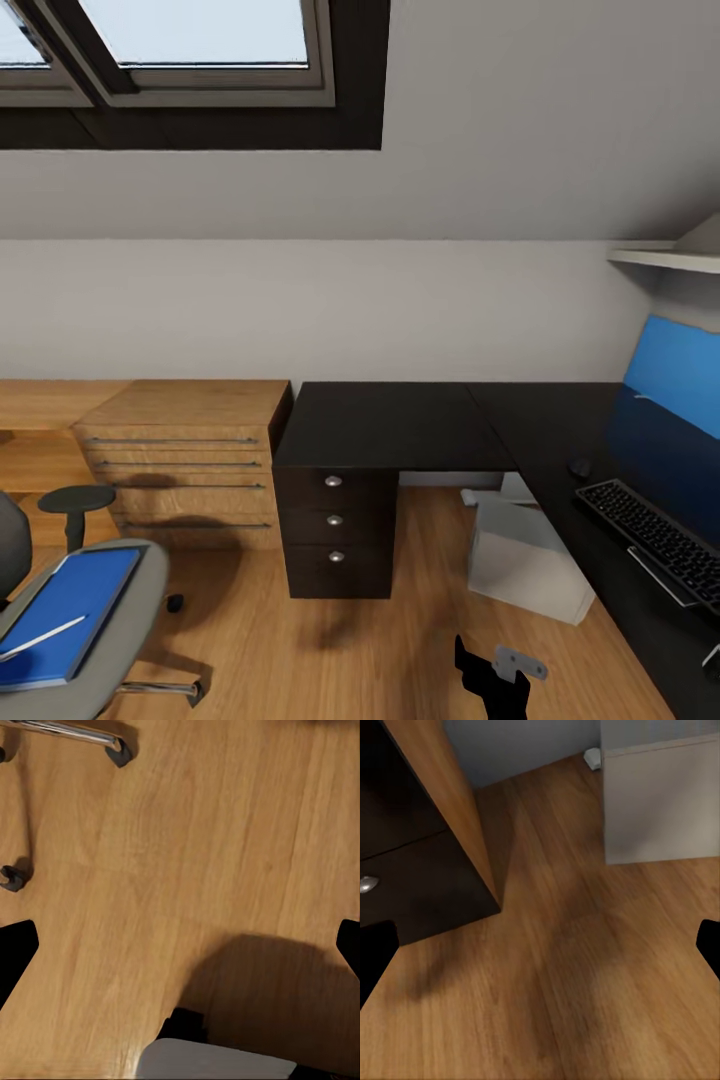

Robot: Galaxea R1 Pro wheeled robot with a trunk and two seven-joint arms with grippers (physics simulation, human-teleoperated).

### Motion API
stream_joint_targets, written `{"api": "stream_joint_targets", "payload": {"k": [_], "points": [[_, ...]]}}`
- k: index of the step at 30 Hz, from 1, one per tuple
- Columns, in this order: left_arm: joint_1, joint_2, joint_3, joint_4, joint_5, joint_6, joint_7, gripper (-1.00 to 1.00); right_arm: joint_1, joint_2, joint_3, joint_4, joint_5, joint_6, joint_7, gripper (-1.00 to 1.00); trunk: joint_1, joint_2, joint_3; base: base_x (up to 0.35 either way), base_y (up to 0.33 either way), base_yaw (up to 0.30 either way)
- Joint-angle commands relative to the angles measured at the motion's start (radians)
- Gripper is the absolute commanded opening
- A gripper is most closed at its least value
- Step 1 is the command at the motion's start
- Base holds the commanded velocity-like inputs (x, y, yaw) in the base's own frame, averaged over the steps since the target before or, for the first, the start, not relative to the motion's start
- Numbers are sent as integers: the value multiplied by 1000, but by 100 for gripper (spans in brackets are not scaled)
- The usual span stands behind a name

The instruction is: In the bedroom, organize the workspace by keeping the computer under the desk, ensuring the monitor is on the desk, placing the keyboard on the desk next to the monitor, placing the mouse on the desk next to the keyboard, moving the folder from the swivel chair onto the desk next to the mouse, stacking the notebook on top of the folder with the pen on top of the notebook, and positioning the swivel chair next to the desk.

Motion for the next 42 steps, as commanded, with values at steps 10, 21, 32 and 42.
{"api": "stream_joint_targets", "payload": {"k": [10, 21, 32, 42], "points": [[-1, 3, -8, 1, 9, 17, 2, 100, -1, 0, -8, 2, 0, -5, 5, 100, -38, 70, 24, 0, 0, 0], [-1, 4, -9, 1, 8, 13, 2, 100, -1, -1, -4, -5, 4, -6, 5, 100, -81, 147, 56, 0, 0, 0], [-2, -1, -7, -375, 10, 62, 10, 100, -16, -4, -6, -585, 7, 425, -173, 100, -123, 224, 91, 0, 0, 0], [-76, -70, -4, -1004, 22, 578, 18, 100, -168, -9, -9, -883, 7, 908, -481, 100, -161, 294, 122, 0, 0, 0]]}}
